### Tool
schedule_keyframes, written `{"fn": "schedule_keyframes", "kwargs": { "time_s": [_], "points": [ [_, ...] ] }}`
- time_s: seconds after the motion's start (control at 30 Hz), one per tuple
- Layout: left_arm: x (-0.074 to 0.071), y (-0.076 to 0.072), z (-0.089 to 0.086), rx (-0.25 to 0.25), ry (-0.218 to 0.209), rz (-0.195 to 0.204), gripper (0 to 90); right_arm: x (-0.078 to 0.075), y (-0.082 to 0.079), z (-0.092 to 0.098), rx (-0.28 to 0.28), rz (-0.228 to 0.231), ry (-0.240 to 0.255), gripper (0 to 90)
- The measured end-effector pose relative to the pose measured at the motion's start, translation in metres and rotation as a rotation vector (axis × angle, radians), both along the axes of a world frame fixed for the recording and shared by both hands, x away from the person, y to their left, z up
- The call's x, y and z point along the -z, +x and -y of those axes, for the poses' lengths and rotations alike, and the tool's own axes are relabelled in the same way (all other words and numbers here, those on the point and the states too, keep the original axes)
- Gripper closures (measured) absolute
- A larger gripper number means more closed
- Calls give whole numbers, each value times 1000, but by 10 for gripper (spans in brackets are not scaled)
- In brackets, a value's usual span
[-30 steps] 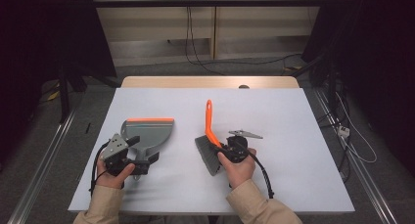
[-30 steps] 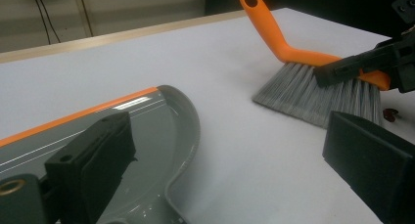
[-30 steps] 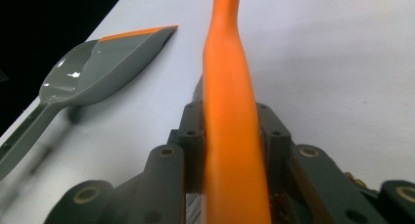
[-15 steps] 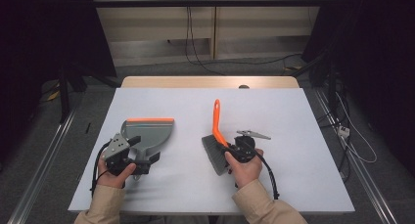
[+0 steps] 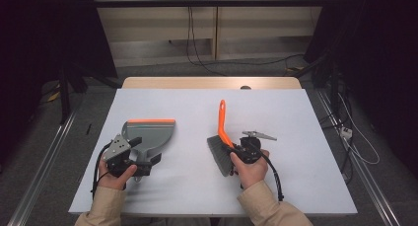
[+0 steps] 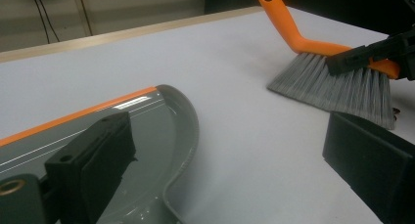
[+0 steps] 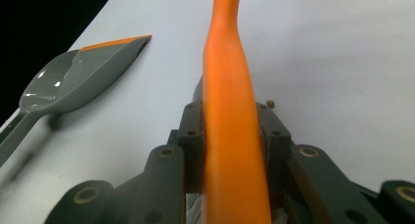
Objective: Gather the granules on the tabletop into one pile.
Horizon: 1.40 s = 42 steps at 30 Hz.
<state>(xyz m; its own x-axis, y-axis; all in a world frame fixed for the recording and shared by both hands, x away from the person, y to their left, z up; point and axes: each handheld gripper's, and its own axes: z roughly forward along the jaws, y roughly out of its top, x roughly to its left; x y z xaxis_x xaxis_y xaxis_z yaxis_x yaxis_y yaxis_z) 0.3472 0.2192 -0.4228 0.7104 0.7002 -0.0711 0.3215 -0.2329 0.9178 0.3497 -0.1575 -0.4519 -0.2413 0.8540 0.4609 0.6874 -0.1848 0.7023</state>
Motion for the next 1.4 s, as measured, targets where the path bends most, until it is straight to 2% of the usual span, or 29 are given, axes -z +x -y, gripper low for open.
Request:
{"fn": "schedule_keyframes", "kwargs": {
  "time_s": [0.23, 0.33, 0.4, 0.6, 0.67, 0.73, 0.8, 0.93, 1.03, 1.13, 1.17, 1.27, 1.4],
  "points": [
    [-1, 0, 0, 4, 5, 8, 46, -1, 2, 3, -1, 4, 6, 703],
    [0, 0, 1, 1, 2, -1, 46, -1, 3, 4, -3, 6, 15, 705],
    [0, 0, 1, 2, 2, 0, 46, -1, 4, 4, -2, 2, 34, 707],
    [0, 2, 2, 6, 7, 1, 46, -6, 9, 2, -39, 37, 75, 712],
    [0, 2, 2, 7, 8, 0, 46, -10, 11, 1, -75, 59, 89, 712],
    [1, 2, 2, 5, 4, -2, 46, -15, 12, 0, -106, 72, 70, 712],
    [0, 2, 2, 5, 4, -1, 46, -18, 13, 0, -163, 108, 76, 712],
    [1, 2, 1, -1, 1, -3, 46, -24, 15, 4, -283, 144, 44, 712],
    [1, 2, 1, 0, 1, -5, 46, -28, 16, 9, -375, 138, 38, 712],
    [1, 2, 1, 0, 1, -6, 46, -29, 13, 11, -458, 155, 33, 712],
    [1, 2, 1, -1, 2, -7, 45, -29, 11, 12, -479, 163, 25, 712],
    [1, 3, 1, 0, 7, -4, 46, -26, 8, 15, -535, 150, 14, 713],
    [2, 3, 2, 1, 8, -9, 46, -20, 5, 20, -608, 134, 59, 713]
  ]
}}
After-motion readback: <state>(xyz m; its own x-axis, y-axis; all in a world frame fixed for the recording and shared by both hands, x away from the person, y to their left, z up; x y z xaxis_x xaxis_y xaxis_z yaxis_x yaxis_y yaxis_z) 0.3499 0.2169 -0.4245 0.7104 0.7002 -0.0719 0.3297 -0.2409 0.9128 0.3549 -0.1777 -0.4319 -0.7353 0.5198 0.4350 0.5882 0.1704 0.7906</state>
